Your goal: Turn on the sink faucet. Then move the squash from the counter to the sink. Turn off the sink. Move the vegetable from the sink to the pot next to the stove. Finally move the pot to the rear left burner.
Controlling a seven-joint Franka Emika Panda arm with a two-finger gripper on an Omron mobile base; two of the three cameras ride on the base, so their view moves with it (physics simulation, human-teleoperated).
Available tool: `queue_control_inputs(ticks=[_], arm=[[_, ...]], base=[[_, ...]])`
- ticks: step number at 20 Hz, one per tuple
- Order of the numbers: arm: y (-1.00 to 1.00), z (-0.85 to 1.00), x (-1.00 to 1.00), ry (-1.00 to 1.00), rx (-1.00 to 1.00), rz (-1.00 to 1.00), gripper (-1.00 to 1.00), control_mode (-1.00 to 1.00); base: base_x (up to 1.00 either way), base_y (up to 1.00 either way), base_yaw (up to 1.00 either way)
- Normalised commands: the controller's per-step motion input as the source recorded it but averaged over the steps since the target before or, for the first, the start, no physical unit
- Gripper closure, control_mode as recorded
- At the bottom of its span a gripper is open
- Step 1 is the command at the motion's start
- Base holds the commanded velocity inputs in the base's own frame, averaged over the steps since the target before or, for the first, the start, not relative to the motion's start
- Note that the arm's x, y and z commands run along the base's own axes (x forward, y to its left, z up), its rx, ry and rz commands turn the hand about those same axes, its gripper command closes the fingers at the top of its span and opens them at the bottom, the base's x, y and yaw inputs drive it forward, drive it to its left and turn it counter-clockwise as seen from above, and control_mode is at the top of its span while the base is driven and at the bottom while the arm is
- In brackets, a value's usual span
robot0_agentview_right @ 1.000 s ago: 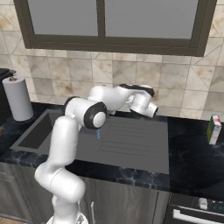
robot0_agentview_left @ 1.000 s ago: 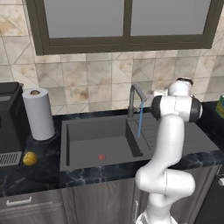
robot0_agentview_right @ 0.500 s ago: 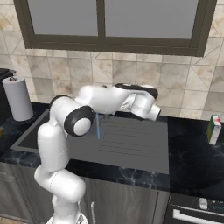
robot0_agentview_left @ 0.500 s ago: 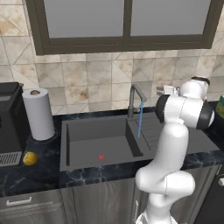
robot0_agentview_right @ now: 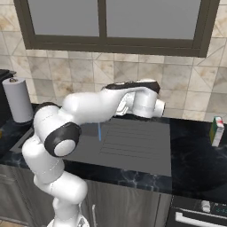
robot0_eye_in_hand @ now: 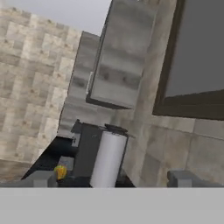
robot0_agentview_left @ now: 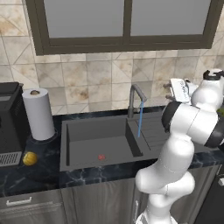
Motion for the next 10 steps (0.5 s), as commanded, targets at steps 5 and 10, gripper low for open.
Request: queue_control_inputs(ticks=[5, 10], arm=[[0.42, 0.30, -0.65, -0.19, -0.29, 0.28, -1.00, -1.00], [0.78, -0.06, -0.39, -0.20, -0.23, 0.31, -1.00, -1.00]], base=[[0.00, 0.00, 0.00], [0.00, 0.00, 0.00]])
